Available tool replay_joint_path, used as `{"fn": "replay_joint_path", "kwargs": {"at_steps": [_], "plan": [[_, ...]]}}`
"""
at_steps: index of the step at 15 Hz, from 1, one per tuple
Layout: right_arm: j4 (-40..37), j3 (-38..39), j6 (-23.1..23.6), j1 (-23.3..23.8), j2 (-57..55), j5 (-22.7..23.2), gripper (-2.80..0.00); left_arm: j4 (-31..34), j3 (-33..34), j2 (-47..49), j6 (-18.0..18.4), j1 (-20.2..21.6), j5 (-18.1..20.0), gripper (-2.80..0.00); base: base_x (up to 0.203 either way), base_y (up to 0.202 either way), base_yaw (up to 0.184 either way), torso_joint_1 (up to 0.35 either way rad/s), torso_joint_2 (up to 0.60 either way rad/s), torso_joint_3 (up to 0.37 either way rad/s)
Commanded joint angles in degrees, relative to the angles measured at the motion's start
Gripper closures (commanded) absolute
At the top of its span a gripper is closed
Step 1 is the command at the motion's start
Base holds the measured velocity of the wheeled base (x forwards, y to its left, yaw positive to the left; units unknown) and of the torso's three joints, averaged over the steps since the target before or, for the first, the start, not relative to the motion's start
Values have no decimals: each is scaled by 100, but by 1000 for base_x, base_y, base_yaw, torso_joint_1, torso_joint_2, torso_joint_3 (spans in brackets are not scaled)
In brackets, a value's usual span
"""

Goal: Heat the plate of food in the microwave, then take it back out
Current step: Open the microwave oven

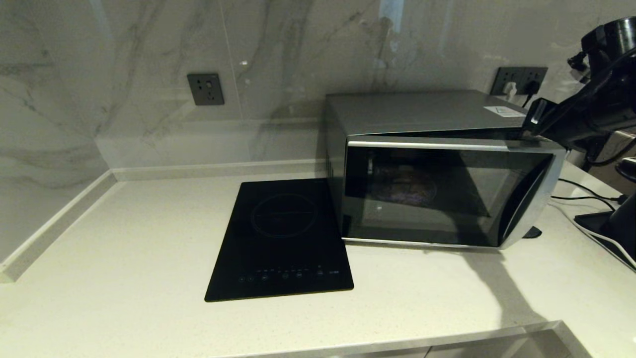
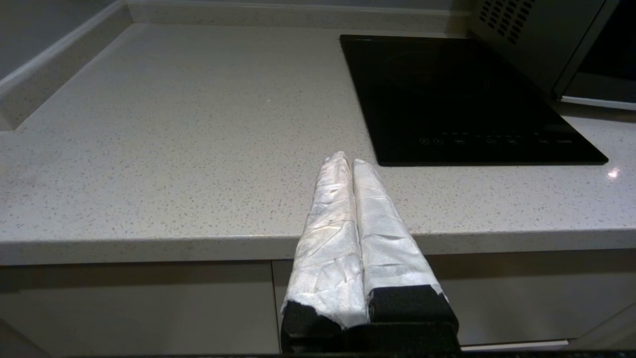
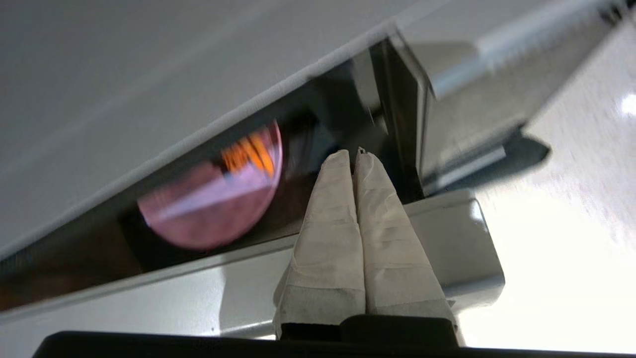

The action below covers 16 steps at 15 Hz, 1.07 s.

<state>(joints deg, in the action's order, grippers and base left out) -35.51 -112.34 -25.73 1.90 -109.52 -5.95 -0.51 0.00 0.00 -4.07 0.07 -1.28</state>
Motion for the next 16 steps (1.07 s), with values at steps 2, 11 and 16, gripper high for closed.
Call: {"fn": "replay_joint_path", "kwargs": {"at_steps": [2, 11, 16], "plan": [[-85, 437, -7, -21, 547, 60, 0, -2, 0, 9, -6, 1, -4, 0, 0, 0, 0, 0, 0, 0], [-88, 2171, 65, -429, 1909, 144, 0, -2, 0, 9, -6, 1, -4, 0, 0, 0, 0, 0, 0, 0], [-278, 2629, 58, -1359, 2657, -129, 0, -2, 0, 9, -6, 1, -4, 0, 0, 0, 0, 0, 0, 0]]}}
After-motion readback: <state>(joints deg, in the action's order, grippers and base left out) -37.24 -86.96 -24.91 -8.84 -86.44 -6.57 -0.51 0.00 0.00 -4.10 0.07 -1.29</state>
